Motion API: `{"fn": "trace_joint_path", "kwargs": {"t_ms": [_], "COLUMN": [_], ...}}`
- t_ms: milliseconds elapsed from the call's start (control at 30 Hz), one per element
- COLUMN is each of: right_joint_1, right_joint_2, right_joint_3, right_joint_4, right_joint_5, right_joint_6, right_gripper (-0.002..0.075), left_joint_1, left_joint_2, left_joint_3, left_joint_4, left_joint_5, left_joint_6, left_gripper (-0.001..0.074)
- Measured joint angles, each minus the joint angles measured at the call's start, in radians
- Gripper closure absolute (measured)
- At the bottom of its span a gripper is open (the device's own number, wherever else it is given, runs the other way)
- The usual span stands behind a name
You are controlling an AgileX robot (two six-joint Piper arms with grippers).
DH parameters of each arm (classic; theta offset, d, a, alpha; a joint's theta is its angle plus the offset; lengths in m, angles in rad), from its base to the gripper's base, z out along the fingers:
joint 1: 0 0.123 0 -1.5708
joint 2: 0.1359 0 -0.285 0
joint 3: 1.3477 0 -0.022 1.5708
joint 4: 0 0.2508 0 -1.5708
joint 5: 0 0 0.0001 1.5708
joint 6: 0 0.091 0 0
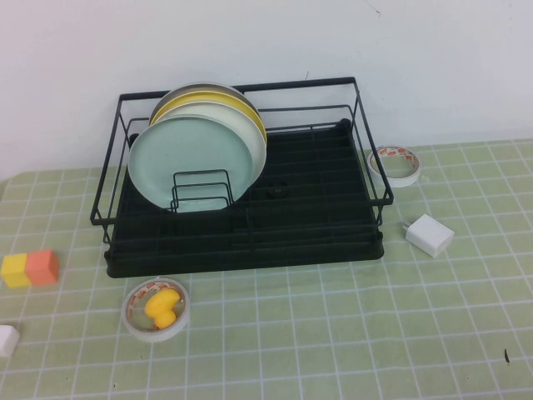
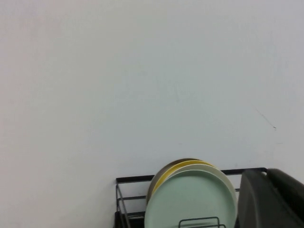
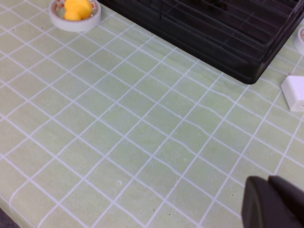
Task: Place plate on rack
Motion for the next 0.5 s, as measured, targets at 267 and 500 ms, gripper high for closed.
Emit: {"fn": "trace_joint_path", "kwargs": {"t_ms": [267,500], "right_joint_1": [0.000,0.000], "right_joint_2": [0.000,0.000], "right_joint_3": [0.000,0.000], "right_joint_4": [0.000,0.001], "right_joint_5": [0.000,0.000], "right_joint_6": [0.000,0.000], "right_gripper": [0.0728,0.0728], "left_joint_1": [0.000,0.000], "left_joint_2": [0.000,0.000], "left_joint_3": [0.014,0.055], "left_joint_4": [-0.002,0.592], "left_joint_5": [-0.085,-0.062], "left_joint_6": [0.002,-0.592], "left_gripper": [0.0736,0.0736]}}
